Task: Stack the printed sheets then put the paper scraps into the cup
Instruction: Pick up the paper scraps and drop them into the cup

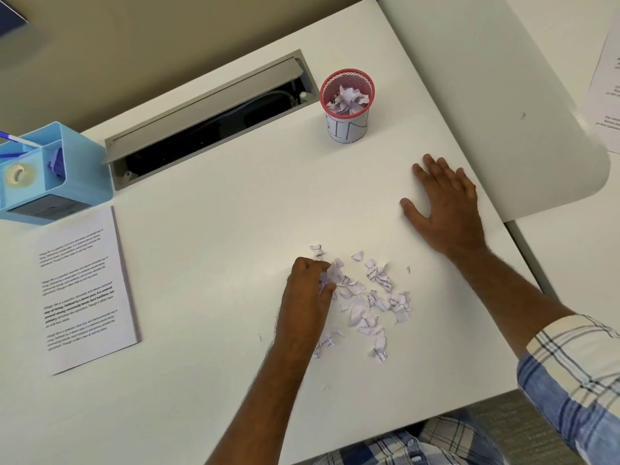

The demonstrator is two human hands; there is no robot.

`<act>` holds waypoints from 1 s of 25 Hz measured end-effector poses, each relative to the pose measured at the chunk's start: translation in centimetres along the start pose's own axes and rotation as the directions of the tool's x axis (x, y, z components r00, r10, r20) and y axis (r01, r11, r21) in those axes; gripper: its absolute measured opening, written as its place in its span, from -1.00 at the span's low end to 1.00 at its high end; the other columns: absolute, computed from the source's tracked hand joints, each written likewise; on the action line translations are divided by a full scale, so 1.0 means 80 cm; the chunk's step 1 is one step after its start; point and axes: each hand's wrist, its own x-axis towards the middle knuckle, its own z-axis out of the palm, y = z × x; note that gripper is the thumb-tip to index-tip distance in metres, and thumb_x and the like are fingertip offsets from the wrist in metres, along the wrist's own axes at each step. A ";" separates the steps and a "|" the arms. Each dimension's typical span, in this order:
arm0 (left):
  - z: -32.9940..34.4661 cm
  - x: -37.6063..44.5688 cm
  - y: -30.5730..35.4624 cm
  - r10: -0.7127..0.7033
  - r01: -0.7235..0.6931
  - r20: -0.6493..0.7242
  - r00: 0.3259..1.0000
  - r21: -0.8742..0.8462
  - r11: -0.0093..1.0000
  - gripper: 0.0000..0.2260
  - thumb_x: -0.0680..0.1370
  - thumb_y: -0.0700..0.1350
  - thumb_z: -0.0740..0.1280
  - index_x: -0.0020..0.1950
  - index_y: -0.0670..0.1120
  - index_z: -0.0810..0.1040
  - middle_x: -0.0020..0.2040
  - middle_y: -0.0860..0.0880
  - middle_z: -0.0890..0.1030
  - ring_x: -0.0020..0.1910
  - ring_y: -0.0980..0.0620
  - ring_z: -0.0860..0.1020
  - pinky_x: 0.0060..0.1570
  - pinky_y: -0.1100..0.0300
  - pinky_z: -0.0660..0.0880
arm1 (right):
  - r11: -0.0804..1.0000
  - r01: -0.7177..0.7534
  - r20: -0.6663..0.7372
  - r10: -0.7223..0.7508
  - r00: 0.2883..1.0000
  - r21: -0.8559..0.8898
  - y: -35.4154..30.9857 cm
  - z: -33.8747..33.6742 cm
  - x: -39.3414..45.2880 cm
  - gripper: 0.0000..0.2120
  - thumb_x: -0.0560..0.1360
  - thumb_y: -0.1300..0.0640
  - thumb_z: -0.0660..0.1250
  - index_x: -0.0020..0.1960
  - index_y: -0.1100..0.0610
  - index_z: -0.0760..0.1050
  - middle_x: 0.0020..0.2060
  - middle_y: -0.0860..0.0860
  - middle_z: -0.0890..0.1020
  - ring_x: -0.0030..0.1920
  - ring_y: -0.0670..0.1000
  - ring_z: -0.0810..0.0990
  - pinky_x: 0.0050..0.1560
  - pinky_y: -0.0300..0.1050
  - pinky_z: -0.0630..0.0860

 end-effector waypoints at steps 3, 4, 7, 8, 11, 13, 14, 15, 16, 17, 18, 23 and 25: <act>-0.003 0.002 -0.001 0.005 -0.006 -0.048 0.999 -0.026 1.000 -0.83 0.57 -0.28 0.46 0.11 -0.10 0.62 0.03 0.06 0.56 -0.02 0.09 0.56 0.07 0.06 0.60 | 1.000 -0.001 0.002 0.001 1.000 0.014 -0.001 -0.001 -0.001 -0.40 0.60 -0.18 0.21 0.58 0.02 0.28 0.61 -0.02 0.24 0.62 0.00 0.16 0.60 0.13 0.07; -0.004 0.003 -0.002 -0.001 -0.001 -0.053 0.999 -0.043 0.999 -0.84 0.56 -0.28 0.46 0.09 -0.09 0.63 0.00 0.07 0.57 -0.04 0.10 0.57 0.05 0.06 0.60 | 1.000 0.000 -0.001 0.000 1.000 0.019 -0.001 -0.001 0.000 -0.40 0.60 -0.18 0.21 0.58 0.02 0.28 0.61 -0.02 0.25 0.62 0.01 0.16 0.60 0.13 0.07; -0.013 0.003 0.001 -0.112 0.105 -0.035 0.993 -0.160 0.981 -0.87 0.56 -0.24 0.48 0.03 -0.03 0.64 -0.04 0.09 0.65 -0.05 0.10 0.63 0.03 0.09 0.61 | 1.000 0.001 -0.004 -0.001 1.000 0.015 0.000 0.000 0.001 -0.40 0.60 -0.18 0.22 0.58 0.02 0.29 0.61 -0.01 0.25 0.62 0.01 0.17 0.60 0.13 0.07; -0.019 0.003 0.006 -0.160 0.151 -0.026 0.987 -0.203 0.967 -0.88 0.56 -0.21 0.49 0.00 0.00 0.64 -0.06 0.10 0.67 -0.07 0.11 0.64 0.00 0.11 0.61 | 1.000 0.002 -0.003 -0.002 1.000 0.014 0.000 0.000 0.001 -0.40 0.60 -0.17 0.22 0.58 0.02 0.29 0.61 -0.01 0.25 0.62 0.01 0.16 0.60 0.13 0.07; -0.041 0.010 0.021 -0.217 0.199 -0.029 0.976 -0.299 0.933 -0.85 0.53 -0.17 0.55 -0.05 0.06 0.64 -0.09 0.09 0.71 -0.11 0.12 0.68 -0.04 0.20 0.62 | 1.000 0.002 -0.002 -0.002 1.000 0.005 0.000 0.001 0.000 -0.40 0.60 -0.18 0.21 0.58 0.02 0.28 0.61 -0.02 0.24 0.62 0.01 0.16 0.59 0.14 0.09; -0.058 0.025 0.031 -0.211 0.184 -0.048 0.976 -0.337 0.924 -0.84 0.51 -0.17 0.57 -0.06 0.05 0.65 -0.09 0.09 0.73 -0.10 0.11 0.70 -0.03 0.24 0.62 | 1.000 0.005 -0.005 -0.005 1.000 -0.004 0.000 0.000 0.001 -0.40 0.60 -0.18 0.20 0.58 0.02 0.28 0.61 -0.02 0.24 0.62 0.00 0.16 0.59 0.13 0.09; -0.065 0.035 0.037 -0.206 0.174 -0.054 0.977 -0.356 0.918 -0.85 0.51 -0.16 0.58 -0.05 0.04 0.66 -0.10 0.09 0.74 -0.09 0.11 0.71 -0.04 0.26 0.62 | 1.000 0.006 -0.006 -0.006 1.000 -0.007 0.000 -0.001 0.001 -0.40 0.60 -0.19 0.20 0.58 0.02 0.28 0.61 -0.01 0.25 0.62 0.01 0.17 0.60 0.13 0.09; -0.073 0.047 0.045 -0.194 0.159 -0.058 0.979 -0.376 0.913 -0.86 0.51 -0.16 0.58 -0.05 0.03 0.67 -0.10 0.08 0.75 -0.09 0.10 0.72 -0.06 0.26 0.61 | 1.000 0.006 -0.006 -0.006 1.000 -0.008 -0.001 -0.001 0.001 -0.40 0.60 -0.19 0.20 0.58 0.02 0.28 0.61 -0.01 0.25 0.62 0.01 0.17 0.60 0.12 0.08; -0.080 0.061 0.054 -0.172 0.133 -0.068 0.983 -0.386 0.913 -0.86 0.51 -0.15 0.58 -0.04 0.02 0.67 -0.10 0.07 0.75 -0.09 0.09 0.73 -0.06 0.25 0.61 | 1.000 0.003 -0.005 -0.003 1.000 -0.008 -0.001 -0.002 0.001 -0.39 0.60 -0.19 0.20 0.58 0.02 0.28 0.61 -0.01 0.25 0.62 0.01 0.17 0.60 0.11 0.08; -0.087 0.077 0.066 -0.142 0.099 -0.083 0.986 -0.390 0.916 -0.87 0.51 -0.14 0.58 -0.03 0.01 0.67 -0.09 0.06 0.75 -0.08 0.07 0.73 -0.05 0.23 0.62 | 1.000 -0.001 -0.005 0.001 1.000 -0.007 -0.001 -0.003 0.001 -0.39 0.60 -0.19 0.20 0.58 0.02 0.28 0.61 -0.01 0.24 0.62 0.01 0.17 0.60 0.10 0.07; -0.093 0.095 0.078 -0.106 0.059 -0.101 0.989 -0.384 0.922 -0.88 0.52 -0.14 0.58 -0.02 0.00 0.68 -0.07 0.05 0.75 -0.07 0.06 0.73 -0.03 0.19 0.64 | 1.000 -0.004 -0.005 0.004 1.000 -0.007 -0.001 -0.003 0.001 -0.39 0.60 -0.19 0.21 0.58 0.02 0.28 0.61 -0.01 0.24 0.62 0.00 0.16 0.60 0.10 0.07; -0.117 0.200 0.146 0.104 -0.151 -0.195 0.975 -0.243 0.958 -0.88 0.53 -0.14 0.55 -0.02 -0.09 0.64 -0.05 -0.03 0.72 -0.08 0.03 0.72 0.00 0.04 0.68 | 1.000 -0.007 -0.018 0.007 1.000 -0.013 0.000 0.001 0.000 -0.40 0.60 -0.18 0.24 0.58 0.01 0.28 0.62 -0.03 0.23 0.62 -0.01 0.15 0.61 0.09 0.07; -0.120 0.237 0.175 0.195 -0.227 -0.220 0.956 -0.130 0.965 -0.84 0.54 -0.12 0.55 -0.03 -0.14 0.61 -0.07 -0.02 0.69 -0.11 0.07 0.67 -0.06 0.15 0.64 | 1.000 -0.002 -0.026 0.001 1.000 -0.022 0.001 0.002 0.000 -0.40 0.61 -0.17 0.24 0.58 0.01 0.28 0.62 -0.03 0.23 0.62 -0.02 0.15 0.61 0.09 0.07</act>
